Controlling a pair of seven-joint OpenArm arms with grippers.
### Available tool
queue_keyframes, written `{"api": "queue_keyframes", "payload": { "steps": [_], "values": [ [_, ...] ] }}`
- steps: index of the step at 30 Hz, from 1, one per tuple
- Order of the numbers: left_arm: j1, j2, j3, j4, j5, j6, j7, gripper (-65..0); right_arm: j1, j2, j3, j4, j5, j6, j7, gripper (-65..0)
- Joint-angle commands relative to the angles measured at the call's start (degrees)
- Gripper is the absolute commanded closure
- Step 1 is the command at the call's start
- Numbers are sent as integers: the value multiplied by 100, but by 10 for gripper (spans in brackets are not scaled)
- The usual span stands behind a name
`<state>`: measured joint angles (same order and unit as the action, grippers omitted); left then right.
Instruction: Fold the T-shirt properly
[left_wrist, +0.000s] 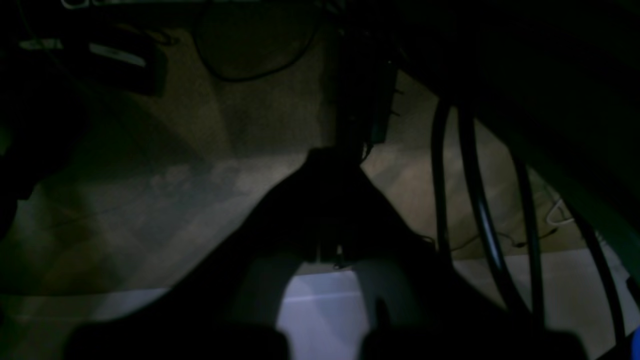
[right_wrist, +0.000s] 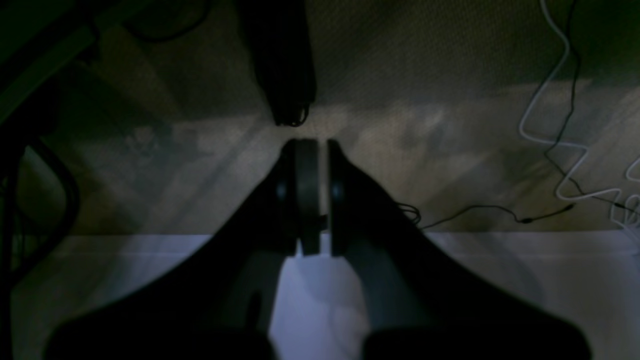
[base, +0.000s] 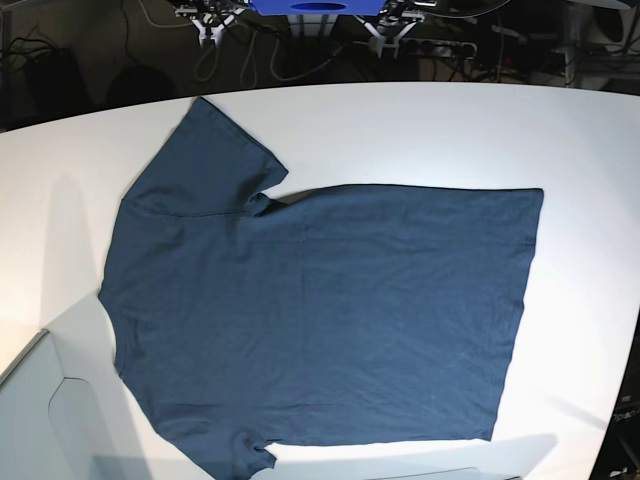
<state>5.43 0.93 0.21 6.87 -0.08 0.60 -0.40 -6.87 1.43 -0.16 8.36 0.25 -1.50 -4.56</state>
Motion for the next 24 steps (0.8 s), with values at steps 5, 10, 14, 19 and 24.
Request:
{"api": "queue_keyframes", "payload": {
  "steps": [5,10,14,19,24],
  "values": [
    [77,8,-8,-15,56,-21,80,0,-47,19,-6,12,14,137,-32,-5],
    [147,-62,1,-15,47,-21,80,0,-108,19,-6,12,14,137,-32,-2],
    [147,-80,-8,-15,38,-21,80,0,-126,19,-6,12,14,137,-32,-2],
    [156,-80,-25,-15,47,-38,80,0,-126,19,-6,12,14,137,-32,-2],
    [165,-80,-16,-15,56,-21,80,0,-126,19,-6,12,14,137,-32,-1]
  ]
}}
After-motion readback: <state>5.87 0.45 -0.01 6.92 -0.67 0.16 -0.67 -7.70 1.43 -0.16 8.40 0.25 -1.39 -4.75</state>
